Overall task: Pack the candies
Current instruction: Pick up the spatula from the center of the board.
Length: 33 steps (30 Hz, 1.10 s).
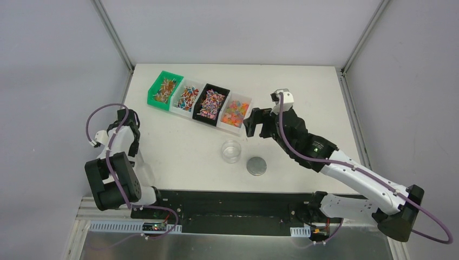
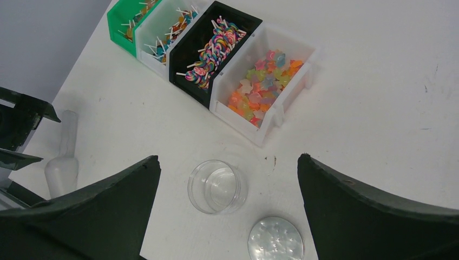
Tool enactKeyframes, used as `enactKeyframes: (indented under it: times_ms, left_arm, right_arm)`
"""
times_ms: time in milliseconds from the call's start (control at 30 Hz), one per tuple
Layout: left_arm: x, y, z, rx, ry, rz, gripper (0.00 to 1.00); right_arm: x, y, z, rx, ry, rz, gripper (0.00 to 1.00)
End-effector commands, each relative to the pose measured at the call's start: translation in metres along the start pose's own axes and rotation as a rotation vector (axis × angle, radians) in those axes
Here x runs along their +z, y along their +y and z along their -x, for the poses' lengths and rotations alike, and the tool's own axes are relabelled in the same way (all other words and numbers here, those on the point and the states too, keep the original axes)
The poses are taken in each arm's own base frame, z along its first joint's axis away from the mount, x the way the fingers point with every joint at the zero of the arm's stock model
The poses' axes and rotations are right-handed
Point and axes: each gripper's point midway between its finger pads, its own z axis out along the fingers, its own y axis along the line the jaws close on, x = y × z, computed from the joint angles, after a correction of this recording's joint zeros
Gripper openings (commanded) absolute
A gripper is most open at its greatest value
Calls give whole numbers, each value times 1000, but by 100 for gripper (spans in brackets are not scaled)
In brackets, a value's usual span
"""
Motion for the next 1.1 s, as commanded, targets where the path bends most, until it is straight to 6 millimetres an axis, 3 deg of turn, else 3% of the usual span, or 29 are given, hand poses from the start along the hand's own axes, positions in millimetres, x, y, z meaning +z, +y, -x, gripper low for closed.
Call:
enactKeyframes:
  times_ms: [0, 133, 267, 567, 967, 1067]
  left_arm:
    - [-7, -29, 24, 25, -52, -84, 97]
    - [-10, -44, 22, 77, -35, -161, 96]
    - [-7, -57, 7, 142, 19, -231, 89]
    - [13, -48, -12, 219, 70, -158, 83]
    - [23, -43, -26, 243, 114, -125, 65]
    - [23, -44, -27, 250, 118, -126, 56]
  right_arm:
    - [-1, 2, 24, 20, -38, -24, 100]
    - [2, 4, 25, 13, -26, -32, 100]
    - [3, 7, 29, 20, -27, -26, 100]
    - [2, 15, 30, 34, -38, 20, 100]
    - [-2, 15, 33, 36, -56, 33, 99]
    - [-4, 13, 36, 40, -71, 28, 99]
